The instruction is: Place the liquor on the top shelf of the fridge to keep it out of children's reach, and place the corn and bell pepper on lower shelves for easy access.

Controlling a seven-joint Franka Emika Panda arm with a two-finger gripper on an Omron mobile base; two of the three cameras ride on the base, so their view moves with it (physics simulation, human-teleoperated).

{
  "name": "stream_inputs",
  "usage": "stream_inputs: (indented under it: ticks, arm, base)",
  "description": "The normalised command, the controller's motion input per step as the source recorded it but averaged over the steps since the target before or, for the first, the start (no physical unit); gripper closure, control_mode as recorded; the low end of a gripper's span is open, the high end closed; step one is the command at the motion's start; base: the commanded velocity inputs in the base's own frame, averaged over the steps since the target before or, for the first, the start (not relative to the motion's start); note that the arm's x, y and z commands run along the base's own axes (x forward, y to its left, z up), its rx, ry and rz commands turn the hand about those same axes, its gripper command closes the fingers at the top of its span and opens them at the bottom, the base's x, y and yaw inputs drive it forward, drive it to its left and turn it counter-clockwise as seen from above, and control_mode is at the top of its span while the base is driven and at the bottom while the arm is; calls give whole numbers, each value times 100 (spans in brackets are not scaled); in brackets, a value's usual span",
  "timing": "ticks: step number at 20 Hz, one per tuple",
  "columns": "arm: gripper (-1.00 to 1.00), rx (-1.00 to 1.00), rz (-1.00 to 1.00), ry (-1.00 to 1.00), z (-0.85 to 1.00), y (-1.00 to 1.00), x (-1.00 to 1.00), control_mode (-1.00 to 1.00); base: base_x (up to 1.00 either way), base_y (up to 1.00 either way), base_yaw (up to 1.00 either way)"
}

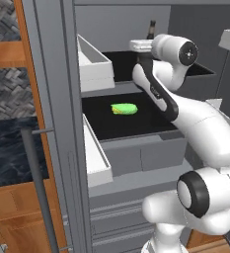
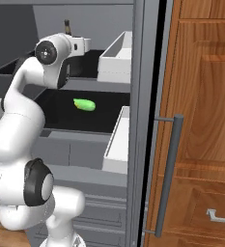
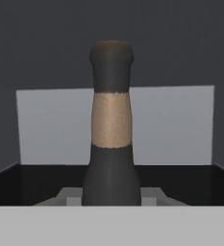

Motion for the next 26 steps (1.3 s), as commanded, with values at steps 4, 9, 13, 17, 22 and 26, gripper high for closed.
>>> stream_inputs:
  ticks: [4, 9, 13, 17, 22, 26]
  arm:
    - [100, 0, 0, 0, -10, 0, 52, -100]
    - [100, 0, 0, 0, -15, 0, 50, -100]
    - [100, 0, 0, 0, -31, 0, 43, -100]
    - [100, -4, 0, 0, -41, 6, 34, -100]
    - [100, -4, 0, -5, -39, 13, 30, -100]
    - [100, -4, 0, -14, -43, 19, 24, -100]
  base:
    - [0, 0, 0]
    - [0, 0, 0]
    - [0, 0, 0]
    - [0, 0, 0]
    - [0, 0, 0]
    - [0, 0, 0]
